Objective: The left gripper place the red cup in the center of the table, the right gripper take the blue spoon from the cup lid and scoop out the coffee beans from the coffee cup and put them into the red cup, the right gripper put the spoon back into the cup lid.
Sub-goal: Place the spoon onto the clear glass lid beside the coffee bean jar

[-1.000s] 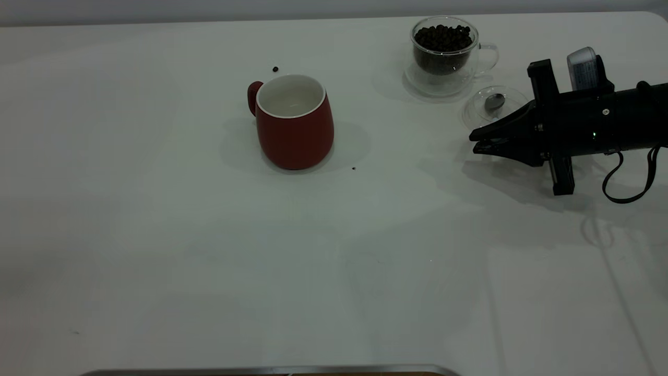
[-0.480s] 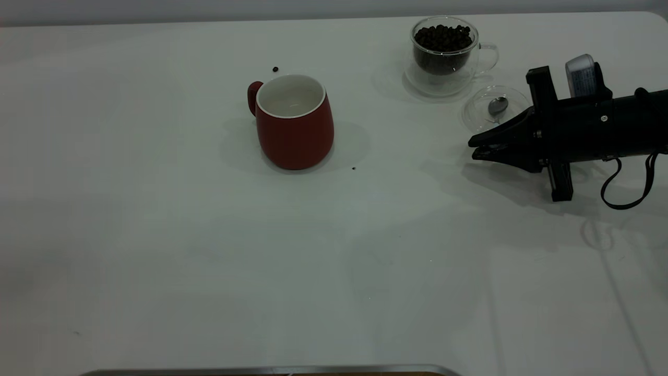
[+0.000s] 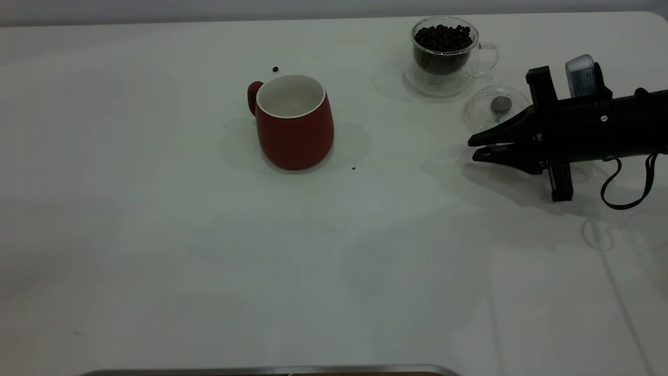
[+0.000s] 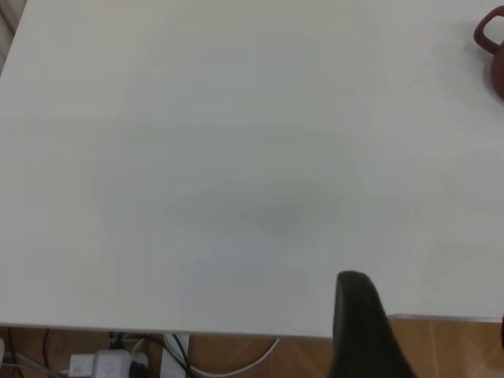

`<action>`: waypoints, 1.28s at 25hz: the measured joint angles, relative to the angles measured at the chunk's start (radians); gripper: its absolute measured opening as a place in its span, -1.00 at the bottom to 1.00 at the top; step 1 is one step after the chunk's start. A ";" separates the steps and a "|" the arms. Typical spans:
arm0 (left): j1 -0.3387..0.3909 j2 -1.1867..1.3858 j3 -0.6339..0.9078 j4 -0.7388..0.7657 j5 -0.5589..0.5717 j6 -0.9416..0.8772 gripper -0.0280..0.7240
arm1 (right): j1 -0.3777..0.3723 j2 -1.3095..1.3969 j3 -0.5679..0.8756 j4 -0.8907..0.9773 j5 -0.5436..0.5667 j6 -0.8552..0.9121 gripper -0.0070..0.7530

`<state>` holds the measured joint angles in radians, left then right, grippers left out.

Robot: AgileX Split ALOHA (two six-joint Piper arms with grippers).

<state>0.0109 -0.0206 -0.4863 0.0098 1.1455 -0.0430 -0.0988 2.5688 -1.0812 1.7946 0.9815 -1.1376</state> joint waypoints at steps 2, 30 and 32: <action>0.000 0.000 0.000 0.000 0.000 0.000 0.36 | 0.000 0.000 0.000 0.000 0.000 0.000 -0.42; 0.000 0.000 0.000 0.000 0.000 -0.001 0.36 | 0.000 -0.010 0.000 -0.031 0.053 -0.008 0.27; 0.000 0.000 0.000 0.000 0.000 -0.001 0.36 | 0.000 -0.010 0.000 -0.033 0.053 -0.012 0.29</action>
<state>0.0109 -0.0206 -0.4863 0.0098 1.1455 -0.0440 -0.0988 2.5589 -1.0812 1.7616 1.0349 -1.1492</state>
